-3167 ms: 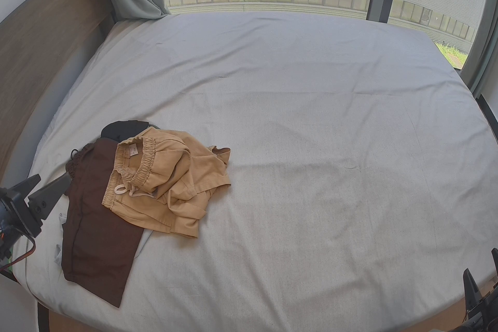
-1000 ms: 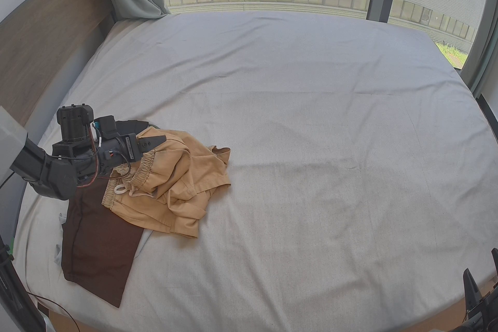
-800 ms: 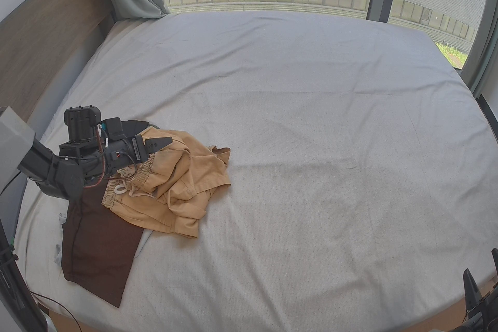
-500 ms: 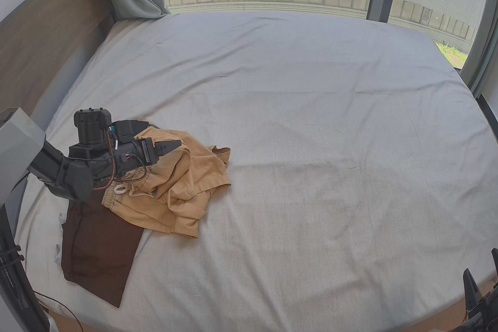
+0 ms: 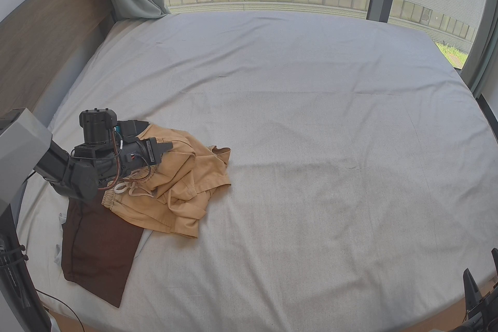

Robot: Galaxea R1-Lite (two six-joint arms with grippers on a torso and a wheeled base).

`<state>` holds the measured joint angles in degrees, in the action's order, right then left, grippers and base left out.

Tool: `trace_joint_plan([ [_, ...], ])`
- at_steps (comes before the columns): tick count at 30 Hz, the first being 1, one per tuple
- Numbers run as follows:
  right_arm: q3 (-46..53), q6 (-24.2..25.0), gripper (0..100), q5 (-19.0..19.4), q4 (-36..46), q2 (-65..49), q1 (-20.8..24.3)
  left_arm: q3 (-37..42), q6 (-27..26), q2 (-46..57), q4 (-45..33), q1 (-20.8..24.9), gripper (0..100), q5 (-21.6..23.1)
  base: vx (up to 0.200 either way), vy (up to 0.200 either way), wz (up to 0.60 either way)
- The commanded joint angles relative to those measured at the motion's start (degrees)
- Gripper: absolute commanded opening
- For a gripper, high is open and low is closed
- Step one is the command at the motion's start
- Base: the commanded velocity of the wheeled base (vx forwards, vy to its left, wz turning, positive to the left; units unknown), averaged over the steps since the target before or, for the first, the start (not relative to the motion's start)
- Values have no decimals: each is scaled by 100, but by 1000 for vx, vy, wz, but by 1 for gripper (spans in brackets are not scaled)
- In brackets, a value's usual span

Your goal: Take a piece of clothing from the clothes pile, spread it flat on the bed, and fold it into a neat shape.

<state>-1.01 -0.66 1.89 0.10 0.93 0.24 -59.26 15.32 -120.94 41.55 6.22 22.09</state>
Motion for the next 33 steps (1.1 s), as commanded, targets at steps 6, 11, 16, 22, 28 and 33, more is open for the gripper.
trace_joint_plan([
  [6, 92, -4, 100, -4, -1, -93, 2, 310, 23, 141, 29, -42, 0, 67, 0, 0, 0],
  [11, 92, -4, 100, 4, -1, -93, 2, 714, 261, 642, 135, -59, 0, 85, 0, 0, 0],
  [16, 92, -4, 100, 4, -1, -93, 2, 1145, 595, 1240, 249, -59, 0, 147, 0, 0, 0],
  [22, 92, -4, 100, 4, -1, -93, 2, 1795, 586, 1829, 310, -59, 0, 182, 0, 0, 0],
  [28, 92, -4, 100, 4, -1, -93, 2, 2384, 595, 2224, 723, -68, 0, 182, 0, 0, 0],
  [33, 92, -4, 100, 4, -1, -93, 2, 2621, 586, 2330, 987, -173, 0, 173, 0, 0, 0],
])
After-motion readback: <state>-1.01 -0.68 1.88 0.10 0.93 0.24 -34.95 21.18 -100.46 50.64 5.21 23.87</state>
